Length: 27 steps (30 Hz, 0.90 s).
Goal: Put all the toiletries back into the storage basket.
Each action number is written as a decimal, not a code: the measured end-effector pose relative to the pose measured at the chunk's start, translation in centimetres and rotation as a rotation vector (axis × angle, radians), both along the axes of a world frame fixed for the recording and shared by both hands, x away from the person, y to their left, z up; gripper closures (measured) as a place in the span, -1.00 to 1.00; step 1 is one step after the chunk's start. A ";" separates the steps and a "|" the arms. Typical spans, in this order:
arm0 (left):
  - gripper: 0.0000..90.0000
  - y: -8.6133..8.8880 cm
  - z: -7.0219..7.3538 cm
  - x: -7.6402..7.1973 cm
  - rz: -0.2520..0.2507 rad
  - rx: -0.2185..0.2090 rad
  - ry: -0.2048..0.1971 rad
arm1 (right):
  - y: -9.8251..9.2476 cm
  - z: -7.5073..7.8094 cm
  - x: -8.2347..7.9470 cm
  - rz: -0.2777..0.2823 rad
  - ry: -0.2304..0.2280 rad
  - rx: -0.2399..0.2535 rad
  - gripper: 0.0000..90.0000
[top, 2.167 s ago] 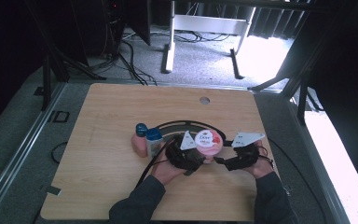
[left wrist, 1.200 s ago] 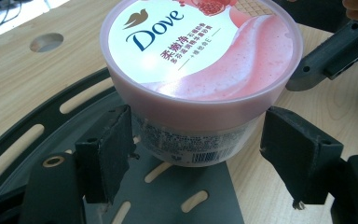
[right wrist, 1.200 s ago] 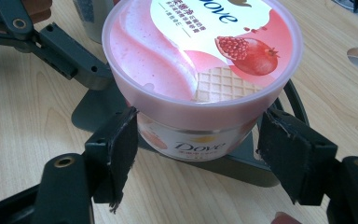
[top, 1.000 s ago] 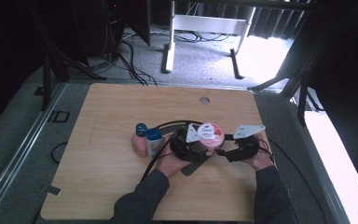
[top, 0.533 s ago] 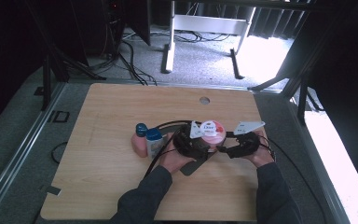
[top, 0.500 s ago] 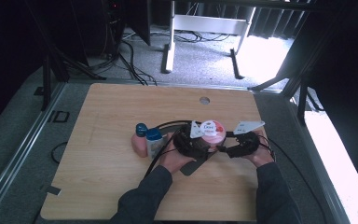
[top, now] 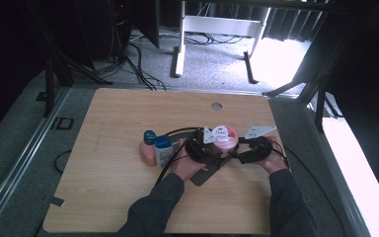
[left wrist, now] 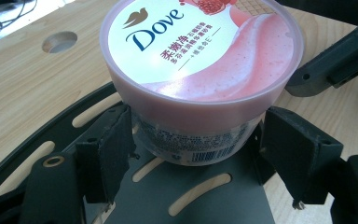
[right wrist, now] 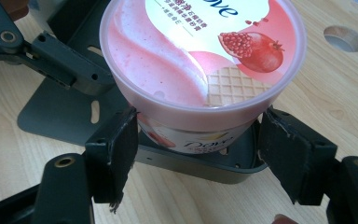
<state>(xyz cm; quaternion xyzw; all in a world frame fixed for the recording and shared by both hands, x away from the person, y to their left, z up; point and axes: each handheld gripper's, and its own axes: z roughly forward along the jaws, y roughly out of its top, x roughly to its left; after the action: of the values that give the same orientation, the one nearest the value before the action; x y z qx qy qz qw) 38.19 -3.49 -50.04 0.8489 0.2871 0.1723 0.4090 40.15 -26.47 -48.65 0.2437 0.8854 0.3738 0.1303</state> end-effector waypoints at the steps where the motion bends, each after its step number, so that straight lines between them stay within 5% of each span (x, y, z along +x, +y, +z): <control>1: -0.42 0.0 -0.1 0.1 0.001 0.001 0.003 | 0.0 -0.1 0.1 -0.002 0.003 -0.003 -0.36; 27: -0.38 -1.1 -2.8 1.3 0.024 0.044 0.060 | -0.2 -1.8 1.3 -0.035 0.065 -0.048 -0.29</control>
<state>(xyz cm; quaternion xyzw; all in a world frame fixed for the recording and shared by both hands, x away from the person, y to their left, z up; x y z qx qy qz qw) 39.48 -4.64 -52.81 0.8591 0.3053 0.1579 0.3792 41.43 -26.64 -50.49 0.2682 0.8933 0.3422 0.1139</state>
